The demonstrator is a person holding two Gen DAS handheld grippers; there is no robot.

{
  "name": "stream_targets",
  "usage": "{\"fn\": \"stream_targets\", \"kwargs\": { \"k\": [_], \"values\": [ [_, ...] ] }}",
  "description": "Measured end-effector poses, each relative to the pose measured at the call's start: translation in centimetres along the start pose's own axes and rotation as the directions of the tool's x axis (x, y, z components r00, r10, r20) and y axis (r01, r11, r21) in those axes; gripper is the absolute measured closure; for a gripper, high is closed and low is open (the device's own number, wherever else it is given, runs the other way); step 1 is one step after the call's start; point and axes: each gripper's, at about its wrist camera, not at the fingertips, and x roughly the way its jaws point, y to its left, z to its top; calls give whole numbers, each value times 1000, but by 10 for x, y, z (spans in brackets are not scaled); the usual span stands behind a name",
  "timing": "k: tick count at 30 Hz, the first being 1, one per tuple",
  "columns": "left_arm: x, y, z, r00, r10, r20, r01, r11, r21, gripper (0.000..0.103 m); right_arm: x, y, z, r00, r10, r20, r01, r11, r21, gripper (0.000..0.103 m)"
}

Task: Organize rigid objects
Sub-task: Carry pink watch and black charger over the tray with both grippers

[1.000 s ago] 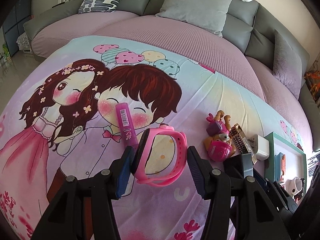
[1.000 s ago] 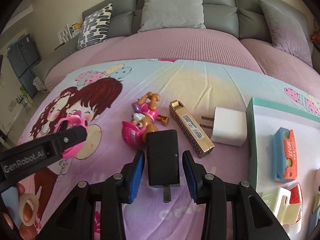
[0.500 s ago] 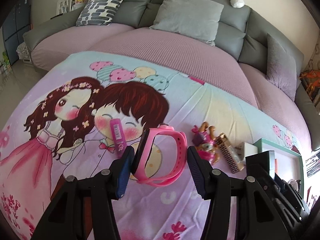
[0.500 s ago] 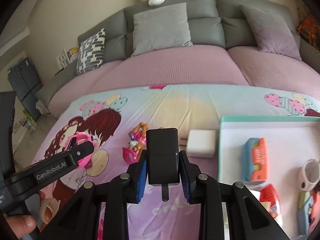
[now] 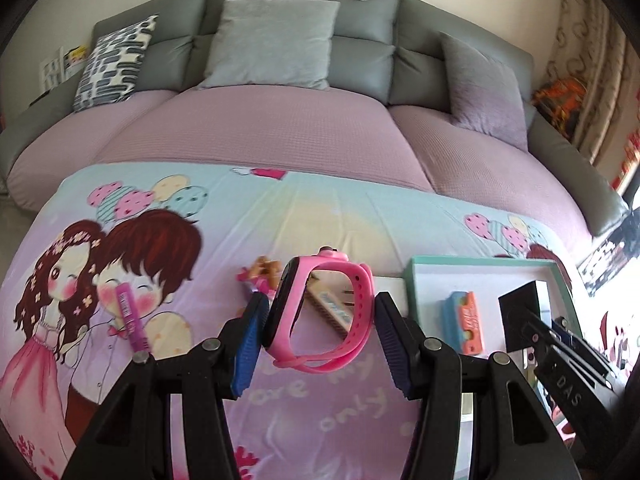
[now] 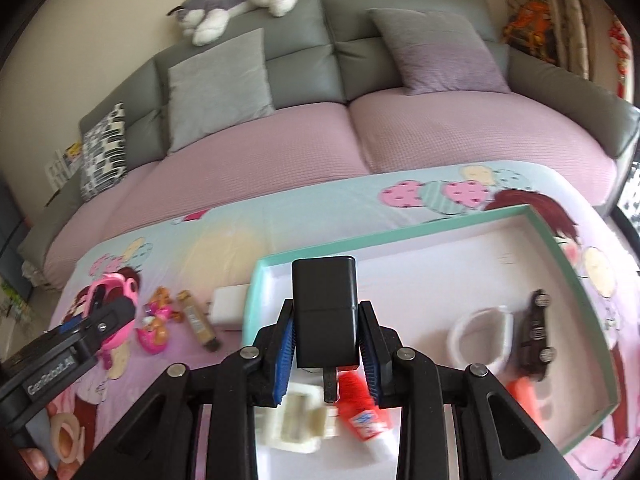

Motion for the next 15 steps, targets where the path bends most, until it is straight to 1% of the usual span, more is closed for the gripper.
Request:
{"fn": "stream_targets", "kwargs": {
  "k": [2, 5, 7, 11, 15],
  "values": [
    [1, -15, 1, 1000, -9, -5, 9, 999, 31, 47, 2, -13, 2, 999, -32, -3, 32, 999, 19, 71],
    [3, -39, 3, 999, -31, -13, 32, 997, 68, 47, 4, -32, 2, 998, -57, -12, 58, 997, 58, 71],
    [6, -57, 6, 998, -55, -21, 57, 994, 98, 47, 2, -45, 3, 997, -81, -9, 81, 993, 80, 71],
    [10, -90, 11, 993, -112, -31, 116, 983, 145, 47, -6, -67, 6, 990, -141, 7, 139, 983, 118, 71],
    [18, -123, 12, 988, -150, -48, 156, 968, 198, 47, -12, -86, 6, 978, -209, 6, 206, 967, 150, 71]
  ]
}}
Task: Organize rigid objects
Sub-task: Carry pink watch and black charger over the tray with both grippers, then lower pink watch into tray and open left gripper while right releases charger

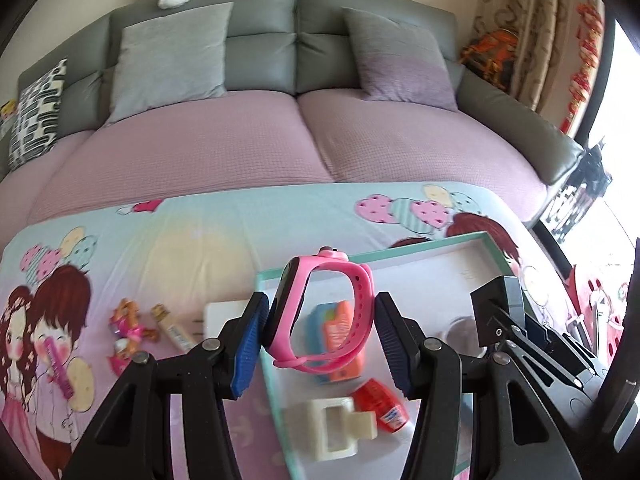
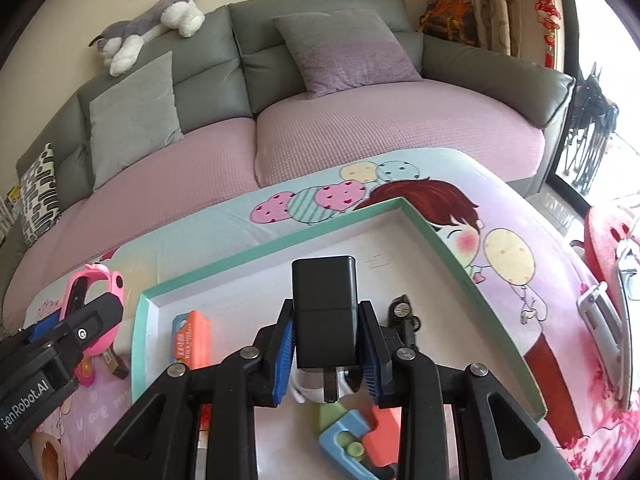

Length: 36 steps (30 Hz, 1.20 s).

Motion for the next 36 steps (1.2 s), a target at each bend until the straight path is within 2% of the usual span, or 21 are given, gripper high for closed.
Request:
{"fn": "stream_targets", "kwargs": {
  "k": [5, 14, 20, 28, 31, 33, 36],
  "values": [
    [24, -20, 1, 999, -25, -41, 26, 999, 18, 47, 0, -11, 2, 998, -63, 7, 63, 998, 5, 71],
    [56, -23, -9, 993, -5, -120, 7, 1000, 16, 47, 11, -22, 0, 990, -139, -22, 139, 990, 4, 71],
    [64, -25, -15, 989, -3, -151, 6, 1000, 20, 46, 12, -20, 0, 989, -143, -25, 143, 990, -12, 70],
    [58, -19, -14, 989, -1, -149, 1, 1000, 0, 46, 13, -14, -1, 990, -138, -30, 137, 990, -33, 70],
    [54, -18, -13, 991, 12, -137, -12, 1000, -4, 41, 13, -13, -1, 991, -132, -29, 131, 991, -38, 63],
    [49, -14, -11, 992, 13, -124, -15, 1000, -16, 40, 11, -12, -1, 992, -120, -24, 119, 992, -35, 48],
    [44, -7, -10, 993, 16, -116, -20, 999, -34, 40, 9, -10, 0, 994, -107, -15, 106, 994, -34, 45]
  ]
}}
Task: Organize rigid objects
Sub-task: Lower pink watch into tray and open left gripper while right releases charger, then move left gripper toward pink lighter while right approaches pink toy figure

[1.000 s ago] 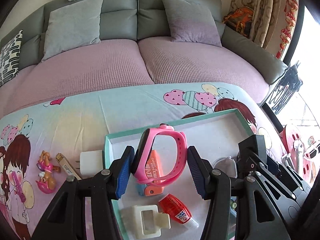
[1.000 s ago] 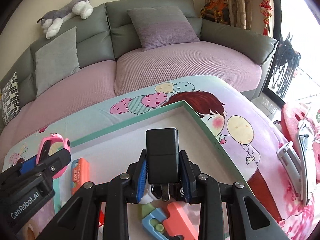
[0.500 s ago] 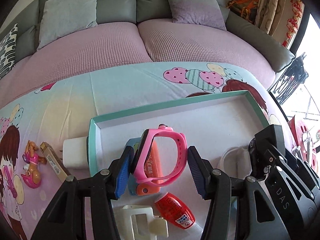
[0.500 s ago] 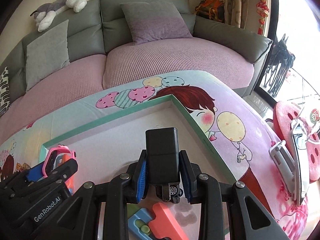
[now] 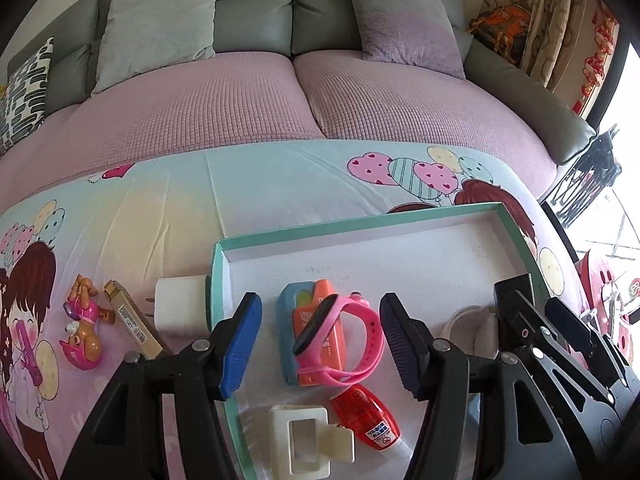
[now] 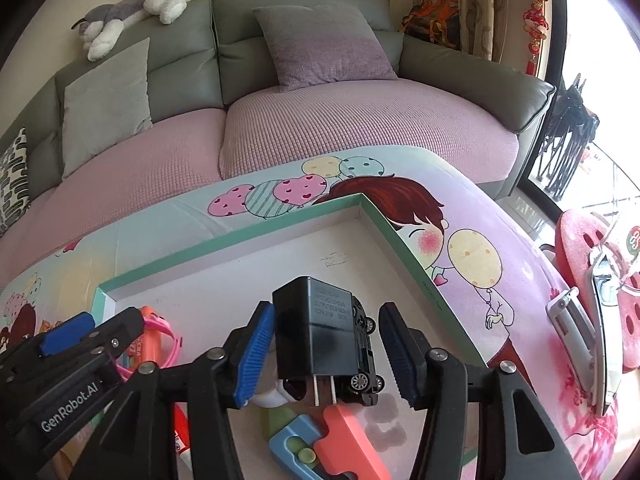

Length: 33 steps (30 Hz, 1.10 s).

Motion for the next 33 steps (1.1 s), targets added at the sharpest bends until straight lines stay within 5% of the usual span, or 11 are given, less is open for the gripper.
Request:
{"fn": "stream_targets", "kwargs": {
  "k": [5, 8, 15, 20, 33],
  "values": [
    [-10, 13, 1, 1000, 17, 23, -16, 999, -38, 39, -2, 2, 1, 1000, 6, 8, -6, 1000, 1, 43],
    [-18, 24, 1, 998, 37, 50, -34, 997, -65, 20, -4, 3, 1, 1000, 11, 16, -11, 1000, 4, 25],
    [-28, 55, -2, 991, 107, 86, -92, 983, -160, 16, -5, 10, 0, 999, 30, 27, -30, 1000, -7, 1],
    [-31, 79, -8, 981, 172, 90, -149, 965, -217, 0, -6, 17, 0, 998, 55, 27, -54, 998, -12, 0],
    [-68, 166, -32, 944, 308, 114, -240, 884, -401, 0, -24, 84, -6, 976, 209, 54, -201, 971, -128, 0]
  ]
}}
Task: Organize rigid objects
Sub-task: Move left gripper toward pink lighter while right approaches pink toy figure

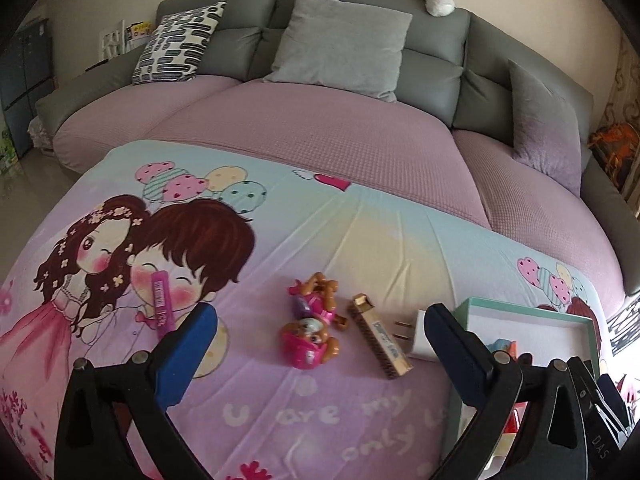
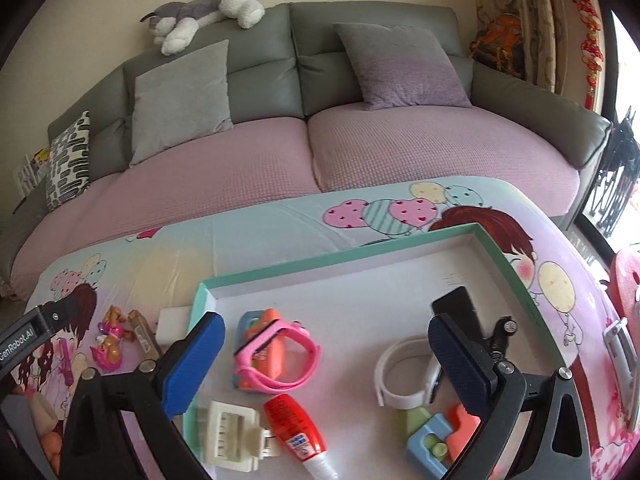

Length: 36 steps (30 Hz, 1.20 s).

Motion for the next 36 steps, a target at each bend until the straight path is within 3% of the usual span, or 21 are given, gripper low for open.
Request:
{"fn": "stream_targets", "kwargs": {
  "k": [8, 17, 23, 27, 32, 36],
  "values": [
    [-10, 77, 3, 997, 65, 27, -61, 988, -141, 0, -2, 61, -8, 989, 148, -3, -148, 985, -88, 0],
    [-5, 149, -8, 992, 129, -1, -124, 947, -296, 0, 1, 114, -25, 963, 265, -49, -269, 951, -153, 0],
    [15, 163, -15, 994, 103, -26, -106, 941, -322, 0, 8, 143, -35, 947, 307, -96, -320, 929, -186, 2],
    [29, 162, -18, 994, 101, -50, -111, 947, -300, 0, 13, 163, -42, 943, 309, -123, -330, 917, -226, 14],
    [39, 168, -21, 998, 42, -51, -56, 946, -319, 0, 25, 179, -46, 938, 310, -155, -340, 911, -235, 23],
    [48, 169, -22, 996, 35, -79, -58, 947, -315, 0, 35, 191, -46, 940, 300, -165, -334, 909, -249, 30]
  ]
}}
